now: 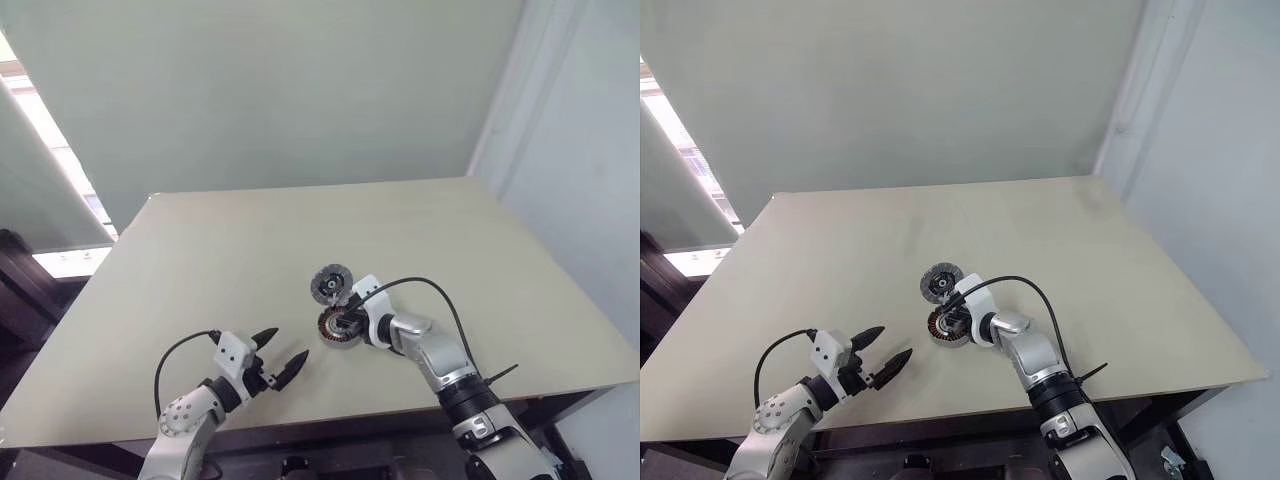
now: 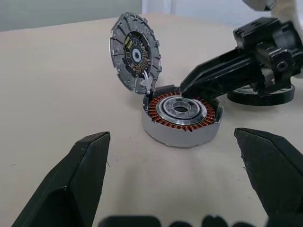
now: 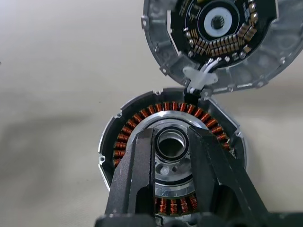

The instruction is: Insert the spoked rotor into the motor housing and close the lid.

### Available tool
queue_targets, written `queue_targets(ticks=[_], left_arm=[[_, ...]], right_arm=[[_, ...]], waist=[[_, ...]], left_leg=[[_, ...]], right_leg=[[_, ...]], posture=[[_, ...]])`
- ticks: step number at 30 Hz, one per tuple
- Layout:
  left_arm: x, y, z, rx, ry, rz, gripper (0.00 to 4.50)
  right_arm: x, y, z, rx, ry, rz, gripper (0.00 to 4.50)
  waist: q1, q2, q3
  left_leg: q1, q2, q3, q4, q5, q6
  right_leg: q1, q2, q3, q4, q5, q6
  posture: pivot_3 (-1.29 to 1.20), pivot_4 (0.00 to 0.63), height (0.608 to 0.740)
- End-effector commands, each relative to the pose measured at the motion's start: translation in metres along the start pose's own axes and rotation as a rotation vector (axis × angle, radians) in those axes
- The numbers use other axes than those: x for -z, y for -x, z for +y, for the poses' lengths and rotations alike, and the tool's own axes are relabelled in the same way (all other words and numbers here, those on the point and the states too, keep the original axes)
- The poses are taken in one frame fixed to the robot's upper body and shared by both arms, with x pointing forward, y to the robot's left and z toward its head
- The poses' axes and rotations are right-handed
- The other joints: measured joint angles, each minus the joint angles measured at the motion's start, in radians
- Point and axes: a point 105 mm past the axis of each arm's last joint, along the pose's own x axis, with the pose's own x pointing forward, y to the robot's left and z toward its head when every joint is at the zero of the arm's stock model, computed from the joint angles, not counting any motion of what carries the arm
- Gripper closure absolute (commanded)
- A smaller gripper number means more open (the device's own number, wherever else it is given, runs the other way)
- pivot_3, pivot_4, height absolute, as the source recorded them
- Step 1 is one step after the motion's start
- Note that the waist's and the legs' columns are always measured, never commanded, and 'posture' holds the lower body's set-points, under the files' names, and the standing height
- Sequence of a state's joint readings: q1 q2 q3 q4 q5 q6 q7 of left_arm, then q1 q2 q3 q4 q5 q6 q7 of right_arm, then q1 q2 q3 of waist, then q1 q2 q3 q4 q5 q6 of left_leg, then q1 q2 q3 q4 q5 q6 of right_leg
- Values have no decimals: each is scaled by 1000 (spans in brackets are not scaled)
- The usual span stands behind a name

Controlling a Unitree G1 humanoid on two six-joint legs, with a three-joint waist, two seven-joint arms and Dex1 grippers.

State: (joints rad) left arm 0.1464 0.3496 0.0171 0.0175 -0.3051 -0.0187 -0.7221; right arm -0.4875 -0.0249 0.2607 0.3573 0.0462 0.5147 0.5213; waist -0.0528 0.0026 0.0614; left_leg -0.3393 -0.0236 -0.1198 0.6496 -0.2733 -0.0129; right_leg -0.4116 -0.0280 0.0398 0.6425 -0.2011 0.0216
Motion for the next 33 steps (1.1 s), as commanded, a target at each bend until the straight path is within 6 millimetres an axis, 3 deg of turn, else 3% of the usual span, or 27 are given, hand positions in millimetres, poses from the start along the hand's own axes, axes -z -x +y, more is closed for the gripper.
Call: queue_targets(ticks=[1,33], left_arm=[[-11,-1,0,15,-48,-28,0],[-11,-2,-2,19,-53,-25,0]], right_arm=[[-12,-1,1,2,21,-49,3795],[-5,-11,1,6,25,-34,3795]], waist=[[0,0,0],[0,0,0]], left_leg=[[0,0,0,0,0,0],[0,0,0,0,0,0]], right_leg=[[0,0,0,0,0,0],[0,0,0,0,0,0]], posture=[[0,0,740],[0,0,740]])
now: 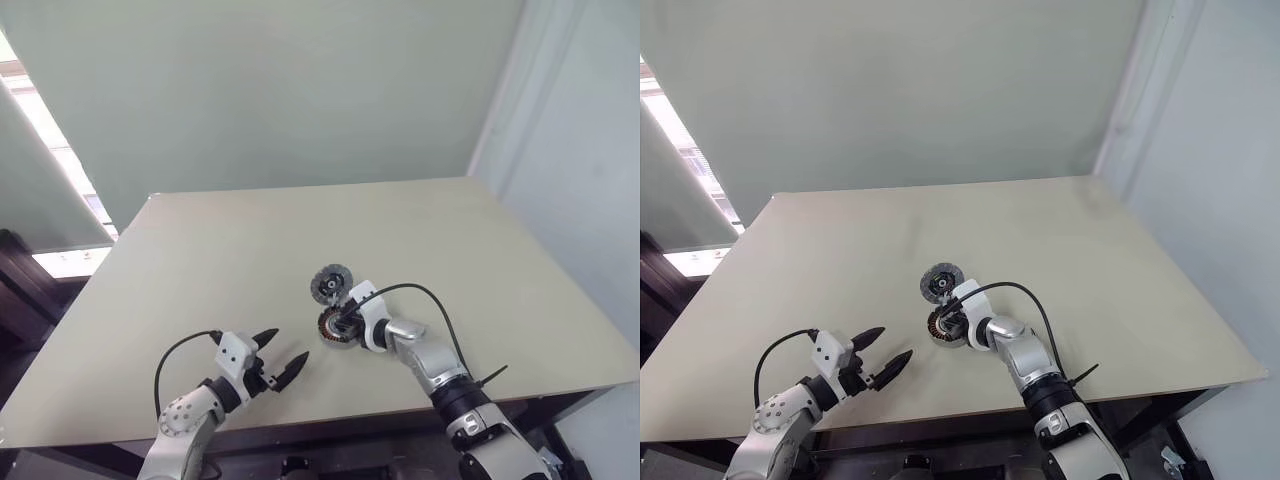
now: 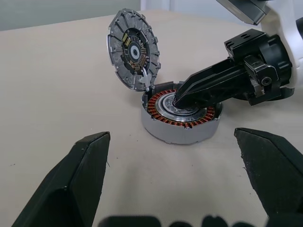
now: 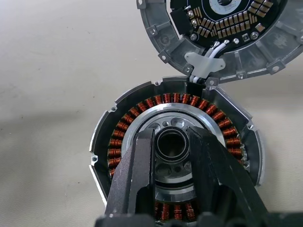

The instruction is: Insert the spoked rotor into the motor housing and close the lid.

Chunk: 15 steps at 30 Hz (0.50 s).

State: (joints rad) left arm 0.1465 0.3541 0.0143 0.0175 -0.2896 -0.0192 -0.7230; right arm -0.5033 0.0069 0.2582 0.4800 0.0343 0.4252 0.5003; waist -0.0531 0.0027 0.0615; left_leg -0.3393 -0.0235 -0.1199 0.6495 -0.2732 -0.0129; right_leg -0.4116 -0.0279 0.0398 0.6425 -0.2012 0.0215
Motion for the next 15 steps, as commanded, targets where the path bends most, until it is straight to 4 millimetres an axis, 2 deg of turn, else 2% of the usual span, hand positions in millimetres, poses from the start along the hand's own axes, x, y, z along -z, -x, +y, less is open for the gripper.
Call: queue_targets(ticks=[1,4,5,6,14,15], left_arm=[[-12,-2,-2,14,-38,-39,0],[-12,-2,-2,15,-39,-40,0],[-12,-3,-2,15,-39,-41,0],[-12,-3,-2,15,-39,-41,0],[-12,-2,-3,18,-39,-39,0],[-12,-2,-3,18,-39,-38,0]], right_arm=[[-15,-1,0,-4,39,-33,3795],[-14,-1,0,-9,40,-24,3795],[-14,0,0,-9,40,-25,3065],[-14,0,1,-12,39,-25,2852],[-25,3,5,-34,20,-77,34],[-29,5,6,-38,16,-89,34]], waist=[[0,0,0],[0,0,0],[0,0,0],[0,0,0],[1,0,0],[0,0,0]], left_leg=[[0,0,0,0,0,0],[0,0,0,0,0,0],[0,0,0,0,0,0],[0,0,0,0,0,0],[0,0,0,1,0,0],[0,0,0,1,0,0]], right_leg=[[0,0,0,0,0,0],[0,0,0,0,0,0],[0,0,0,0,0,0],[0,0,0,0,0,0],[1,0,0,0,0,0],[1,0,0,0,0,0]], posture=[[0,0,740],[0,0,740],[0,0,740],[0,0,740],[0,0,740],[0,0,740]])
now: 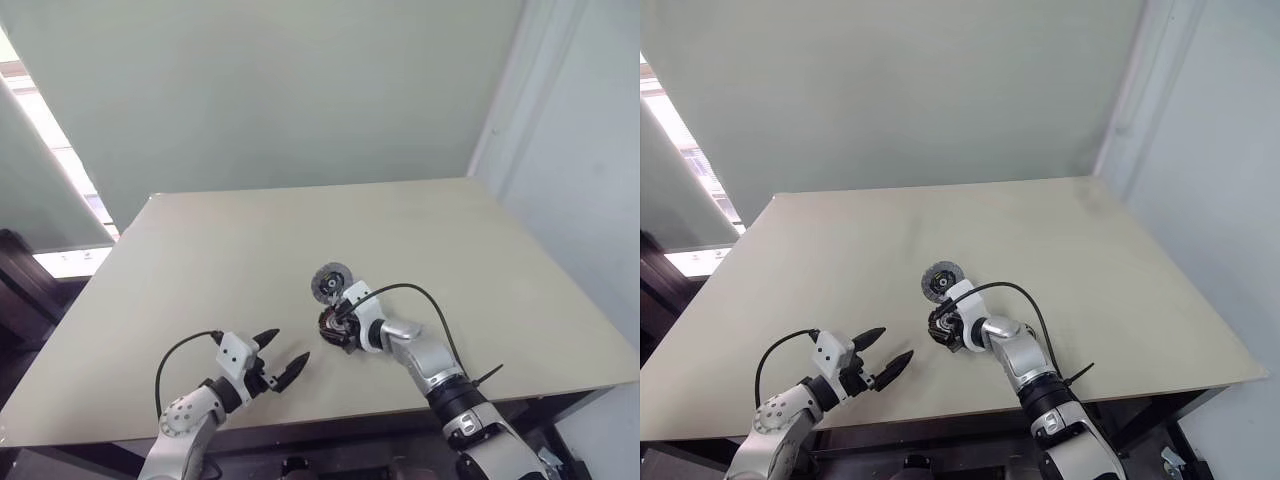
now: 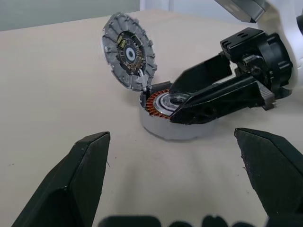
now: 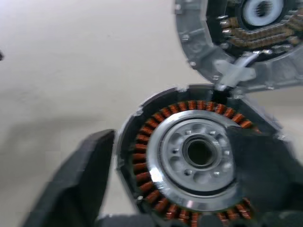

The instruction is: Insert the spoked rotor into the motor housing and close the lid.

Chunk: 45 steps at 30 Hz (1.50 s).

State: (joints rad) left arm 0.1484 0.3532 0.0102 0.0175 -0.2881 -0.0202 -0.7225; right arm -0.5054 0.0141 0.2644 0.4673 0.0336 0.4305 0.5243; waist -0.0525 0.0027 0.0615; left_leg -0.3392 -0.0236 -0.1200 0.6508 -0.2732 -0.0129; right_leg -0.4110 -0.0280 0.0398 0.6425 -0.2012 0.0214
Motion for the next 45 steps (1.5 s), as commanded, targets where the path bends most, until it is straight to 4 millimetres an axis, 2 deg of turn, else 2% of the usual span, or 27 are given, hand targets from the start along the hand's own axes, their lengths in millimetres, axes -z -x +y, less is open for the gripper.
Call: queue_targets(ticks=[1,5,8,18,19,24,27,34,40,45], left_arm=[[-12,-2,-2,14,-40,-40,0],[-12,-2,-2,15,-38,-39,0],[-12,-3,-2,19,-36,-38,0],[-12,-5,-3,23,-36,-42,0],[-12,-5,-3,22,-36,-42,0],[-13,-5,-3,21,-38,-42,0],[-12,-5,-2,19,-38,-42,0],[-10,-4,0,18,-37,-39,0],[-7,-6,1,16,-32,-27,0],[-5,-8,0,16,-25,-25,0]], right_arm=[[-27,7,0,-6,8,-89,34],[-40,14,3,-19,20,-120,34],[-42,19,2,-9,28,-122,622],[-19,8,-3,38,65,-49,4271],[-16,6,-3,42,66,-41,4482],[0,-1,-5,51,80,5,4482],[1,-1,-7,60,84,2,4482],[-28,9,-10,64,93,-98,4482],[-54,27,0,0,122,-192,4482],[-56,48,-2,-5,224,-215,4482]], waist=[[-1,0,0],[-1,0,0],[0,0,0],[-1,0,0],[-1,0,0],[-1,0,0],[-1,0,0],[-1,0,0],[0,0,0],[3,0,0]], left_leg=[[0,0,0,0,0,0],[0,0,0,-2,0,0],[0,0,0,-2,0,0],[0,0,0,-2,0,0],[0,0,0,-2,0,0],[0,0,0,-2,0,0],[0,0,0,-2,0,0],[0,0,0,-2,0,0],[0,0,0,-2,0,0],[-1,0,0,-2,0,0]], right_leg=[[0,0,0,0,0,0],[-1,0,0,0,0,0],[-2,0,0,0,0,0],[-1,0,0,0,0,0],[-2,0,0,0,0,0],[-1,0,0,0,0,0],[-1,0,0,0,0,0],[-1,0,0,0,0,0],[-1,0,0,0,0,0],[-1,-1,0,-1,0,0]], posture=[[0,0,740],[0,0,740],[0,0,740],[0,0,740],[0,0,740],[0,0,740],[0,0,740],[0,0,740],[0,0,740],[0,0,740]])
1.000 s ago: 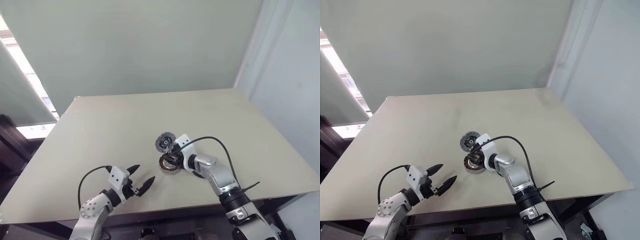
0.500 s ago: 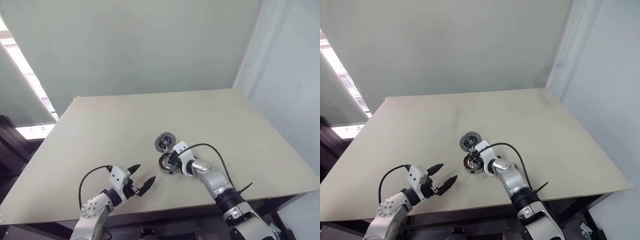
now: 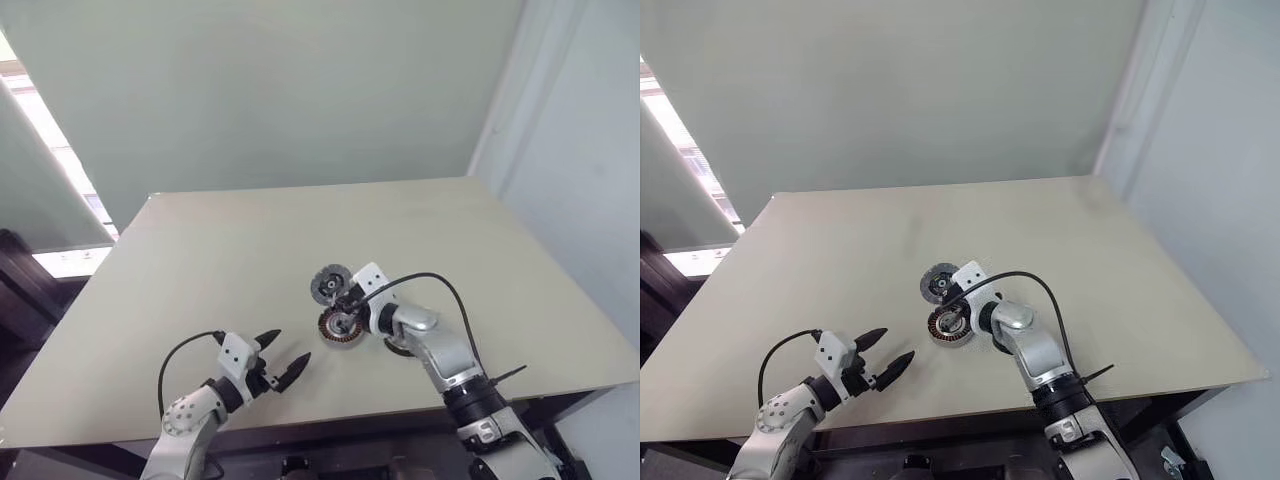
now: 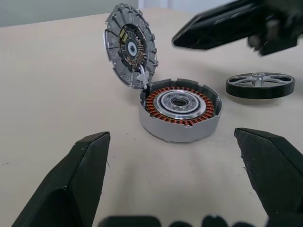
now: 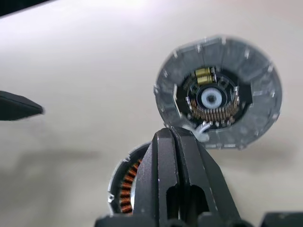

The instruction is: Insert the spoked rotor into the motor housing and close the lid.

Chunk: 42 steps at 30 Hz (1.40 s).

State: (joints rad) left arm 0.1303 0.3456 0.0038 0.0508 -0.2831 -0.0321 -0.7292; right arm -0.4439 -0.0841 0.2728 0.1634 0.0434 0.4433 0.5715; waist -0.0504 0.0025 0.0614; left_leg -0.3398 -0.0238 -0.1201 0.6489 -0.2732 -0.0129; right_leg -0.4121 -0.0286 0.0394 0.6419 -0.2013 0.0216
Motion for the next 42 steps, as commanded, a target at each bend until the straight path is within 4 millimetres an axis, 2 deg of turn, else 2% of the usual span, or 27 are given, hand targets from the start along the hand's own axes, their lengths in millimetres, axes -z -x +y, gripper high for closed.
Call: queue_targets(ticks=[1,7,13,14,16,18,22,27,31,36,38,42], left_arm=[[-8,-4,0,10,-30,-27,0],[-7,-6,-2,19,-30,-29,0],[-7,-10,-3,29,-30,-35,0],[-7,-10,-3,31,-31,-36,0],[-8,-11,-4,32,-31,-40,0],[-7,-11,-4,34,-31,-42,0],[-7,-12,-6,38,-20,-46,0],[-7,-15,-8,58,-20,-52,0],[-10,-18,-10,83,-27,-69,0],[-14,-22,-12,115,-35,-85,0],[-16,-24,-12,122,-39,-90,0],[-17,-25,-12,124,-43,-92,0]], right_arm=[[-15,17,-5,11,88,-55,4482],[3,41,-28,113,39,0,4482],[9,63,-41,170,17,33,4482],[12,68,-42,176,10,51,4316],[12,80,-45,208,5,45,3899],[15,94,-49,253,-78,42,3230],[27,124,-64,390,-389,-8,1789],[37,145,-72,494,-671,-87,18],[52,154,-74,535,-1008,-173,18],[64,145,-63,452,-1338,-237,18],[68,136,-54,398,-1426,-231,18],[73,125,-46,366,-1484,-190,18]], waist=[[1,0,0],[0,0,0],[0,-1,0],[0,-1,0],[2,-1,0],[3,-1,0],[2,-1,0],[1,-1,0],[1,0,0],[0,1,0],[0,2,0],[-1,3,0]], left_leg=[[0,0,0,0,0,0],[0,0,0,0,0,0],[0,0,0,0,0,0],[0,0,0,0,0,0],[0,0,0,0,0,0],[0,0,0,0,0,0],[-1,0,0,1,0,0],[0,1,1,1,0,0],[0,1,0,1,0,0],[-1,1,1,0,0,0],[-1,0,1,0,0,0],[-1,1,1,-1,0,0]], right_leg=[[0,-1,0,0,0,0],[0,0,0,0,-1,-1],[0,0,0,0,-1,-1],[0,0,0,0,-1,-1],[0,-1,0,0,-1,-1],[1,-1,-1,-1,-1,-1],[1,-1,0,-1,-1,-1],[1,0,0,0,-2,-2],[1,0,0,0,-2,-2],[0,0,0,0,-2,-2],[0,0,0,-1,-2,-2],[0,0,0,-1,-2,-2]], posture=[[0,0,740],[0,0,740],[0,0,740],[0,0,740],[0,0,740],[0,0,740],[0,0,740],[0,0,740],[0,0,740],[0,0,740],[0,0,740],[0,0,740]])
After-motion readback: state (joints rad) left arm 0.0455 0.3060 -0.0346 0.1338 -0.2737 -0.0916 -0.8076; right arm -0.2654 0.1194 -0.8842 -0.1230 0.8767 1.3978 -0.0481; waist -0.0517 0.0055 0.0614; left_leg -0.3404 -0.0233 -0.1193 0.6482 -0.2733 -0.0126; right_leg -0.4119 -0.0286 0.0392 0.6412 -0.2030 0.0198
